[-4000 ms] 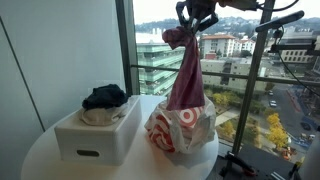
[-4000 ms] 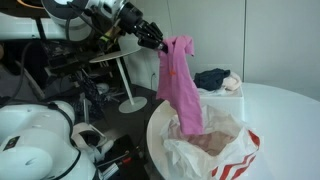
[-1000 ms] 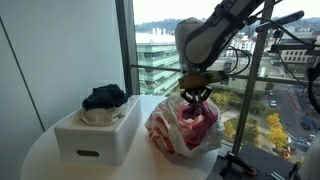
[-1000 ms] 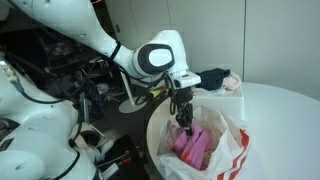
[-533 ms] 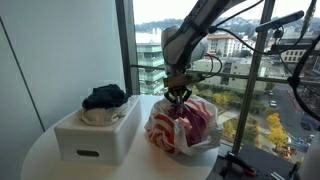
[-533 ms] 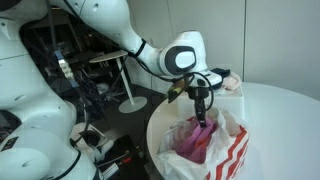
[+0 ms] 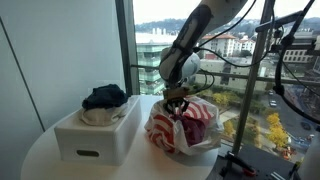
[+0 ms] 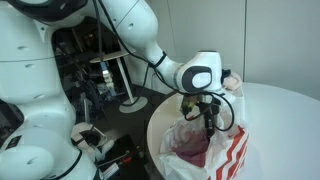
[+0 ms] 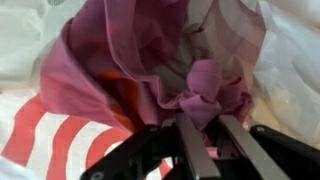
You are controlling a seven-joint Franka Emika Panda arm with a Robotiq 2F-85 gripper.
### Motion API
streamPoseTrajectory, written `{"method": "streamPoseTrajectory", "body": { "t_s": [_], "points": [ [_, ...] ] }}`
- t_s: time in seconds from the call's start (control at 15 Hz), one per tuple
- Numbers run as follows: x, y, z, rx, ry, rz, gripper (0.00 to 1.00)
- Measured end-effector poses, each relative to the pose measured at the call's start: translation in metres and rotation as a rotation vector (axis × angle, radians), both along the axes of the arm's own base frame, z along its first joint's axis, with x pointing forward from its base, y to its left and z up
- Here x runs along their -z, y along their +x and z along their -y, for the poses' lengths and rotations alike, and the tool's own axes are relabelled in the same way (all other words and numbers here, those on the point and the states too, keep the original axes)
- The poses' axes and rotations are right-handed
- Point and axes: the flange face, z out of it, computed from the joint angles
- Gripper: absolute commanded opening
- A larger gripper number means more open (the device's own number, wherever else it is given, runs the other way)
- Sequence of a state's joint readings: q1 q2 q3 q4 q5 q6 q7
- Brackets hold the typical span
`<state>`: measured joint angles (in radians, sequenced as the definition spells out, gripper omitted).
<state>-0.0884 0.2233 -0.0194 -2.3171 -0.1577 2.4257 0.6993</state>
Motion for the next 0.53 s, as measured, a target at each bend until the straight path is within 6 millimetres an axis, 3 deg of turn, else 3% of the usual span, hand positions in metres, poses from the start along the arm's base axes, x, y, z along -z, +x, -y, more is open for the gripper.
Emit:
{"method": "streamPoseTrajectory", "body": {
  "t_s": [0.13,0.33,0.4,0.53],
  "points": [
    [-0.019,-0.004,-0.007,-0.025,-0.002,-0.037,0.72],
    [-0.072,-0.027,-0.018,-0.025,-0.030,-0.114,0.94],
    [-0.092,-0.035,-0.022,-0.026,-0.053,-0.129,0.99],
    [-0.135,-0.049,-0.036,-0.053,-0.111,-0.110,1.00]
  ]
}}
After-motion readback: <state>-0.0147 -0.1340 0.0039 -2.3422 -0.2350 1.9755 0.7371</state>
